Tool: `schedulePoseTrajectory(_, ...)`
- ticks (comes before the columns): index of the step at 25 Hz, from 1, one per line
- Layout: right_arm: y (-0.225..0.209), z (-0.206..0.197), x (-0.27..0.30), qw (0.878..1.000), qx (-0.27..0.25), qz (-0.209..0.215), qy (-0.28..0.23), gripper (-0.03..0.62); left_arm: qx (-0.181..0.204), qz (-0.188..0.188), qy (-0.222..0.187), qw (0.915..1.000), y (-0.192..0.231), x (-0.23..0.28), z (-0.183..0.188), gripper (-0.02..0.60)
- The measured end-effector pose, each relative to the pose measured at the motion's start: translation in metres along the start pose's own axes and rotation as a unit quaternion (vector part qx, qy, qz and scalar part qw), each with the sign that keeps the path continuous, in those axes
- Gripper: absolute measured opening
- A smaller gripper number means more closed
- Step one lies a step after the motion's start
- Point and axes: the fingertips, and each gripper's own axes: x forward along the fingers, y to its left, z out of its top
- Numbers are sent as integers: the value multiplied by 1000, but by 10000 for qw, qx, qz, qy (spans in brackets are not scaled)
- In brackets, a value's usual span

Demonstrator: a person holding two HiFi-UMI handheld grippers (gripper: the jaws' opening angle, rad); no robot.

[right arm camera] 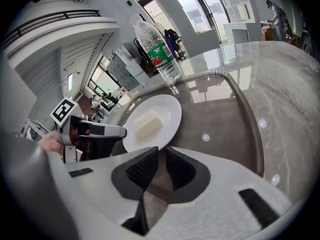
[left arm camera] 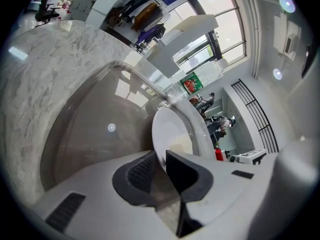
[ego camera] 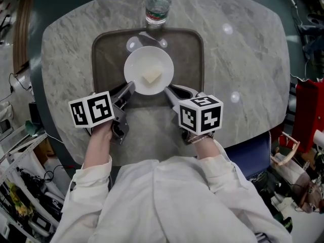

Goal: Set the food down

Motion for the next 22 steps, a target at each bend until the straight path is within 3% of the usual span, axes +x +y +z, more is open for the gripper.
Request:
schedulePoseTrajectory(7, 1, -6, -6, 10000, 39, 9, 9, 15, -13, 129, 59, 9999, 1, -1, -3, 54)
schedulePoseTrajectory(17, 11, -7, -23, 9995, 60, 211, -236, 15, 79, 204, -176, 9996, 2, -12, -6, 84)
schedulePoseTrajectory(22, 20, -9, -39, 9980, -41, 445, -442, 15, 402, -14, -387, 9984, -19, -23, -7, 86)
